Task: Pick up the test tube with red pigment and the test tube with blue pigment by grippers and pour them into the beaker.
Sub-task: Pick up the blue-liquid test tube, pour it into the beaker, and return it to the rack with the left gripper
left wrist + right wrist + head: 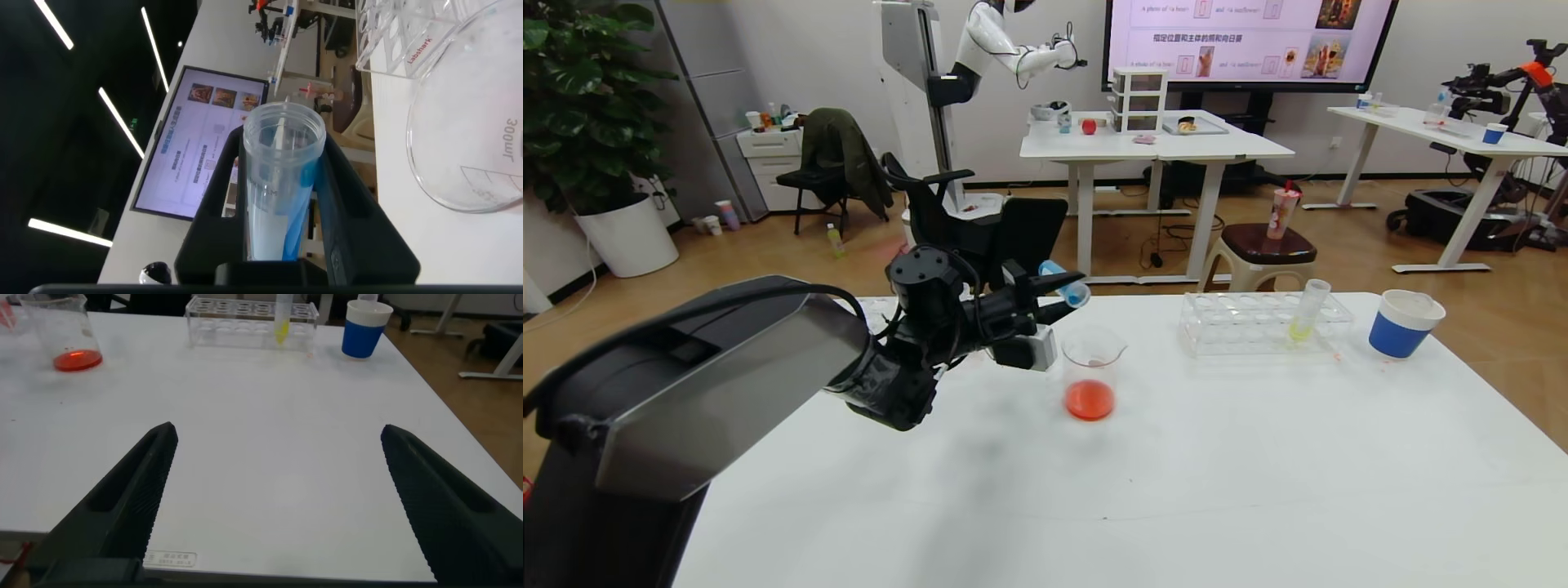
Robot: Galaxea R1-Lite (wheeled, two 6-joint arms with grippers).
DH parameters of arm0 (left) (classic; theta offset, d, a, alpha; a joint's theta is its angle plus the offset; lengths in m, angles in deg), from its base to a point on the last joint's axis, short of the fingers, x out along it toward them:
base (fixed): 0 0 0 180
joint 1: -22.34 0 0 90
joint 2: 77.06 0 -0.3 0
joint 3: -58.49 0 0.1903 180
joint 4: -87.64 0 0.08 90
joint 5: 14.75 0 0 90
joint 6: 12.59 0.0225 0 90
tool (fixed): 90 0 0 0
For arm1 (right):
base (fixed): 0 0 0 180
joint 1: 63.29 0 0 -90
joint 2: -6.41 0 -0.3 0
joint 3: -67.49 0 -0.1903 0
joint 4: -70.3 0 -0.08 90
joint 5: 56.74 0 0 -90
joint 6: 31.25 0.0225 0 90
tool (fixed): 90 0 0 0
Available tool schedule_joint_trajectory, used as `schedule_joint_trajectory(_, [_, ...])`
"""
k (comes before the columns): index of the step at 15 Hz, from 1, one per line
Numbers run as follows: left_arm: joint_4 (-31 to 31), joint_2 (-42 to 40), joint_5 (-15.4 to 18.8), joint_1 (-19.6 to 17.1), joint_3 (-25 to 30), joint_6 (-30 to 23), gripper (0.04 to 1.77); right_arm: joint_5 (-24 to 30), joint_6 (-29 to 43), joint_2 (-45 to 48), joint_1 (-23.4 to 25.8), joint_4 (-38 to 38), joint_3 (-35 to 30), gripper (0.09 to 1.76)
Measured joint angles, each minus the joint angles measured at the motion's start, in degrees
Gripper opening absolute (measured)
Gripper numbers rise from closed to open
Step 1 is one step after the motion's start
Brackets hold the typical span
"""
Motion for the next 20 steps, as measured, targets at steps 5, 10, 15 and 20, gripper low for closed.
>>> schedule_joint_trajectory(5, [0.15, 0.94, 0.16, -0.09, -0.28, 4.89, 0.51, -0.02, 0.00, 0.00, 0.00, 0.00, 0.00, 1.74])
schedule_joint_trajectory(10, [0.28, 1.46, 0.16, -0.20, -1.35, 8.72, 0.51, 0.00, 0.00, 0.00, 0.00, 0.02, 0.00, 1.74])
schedule_joint_trajectory(15, [0.48, 1.55, 0.07, -0.11, -1.96, 12.50, 0.51, -0.02, 0.00, 0.00, 0.00, 0.00, 0.00, 1.74])
schedule_joint_trajectory(20, [0.50, 1.55, -0.01, -0.09, -1.99, 17.73, 0.51, 0.00, -0.02, 0.00, 0.00, 0.00, 0.00, 1.74])
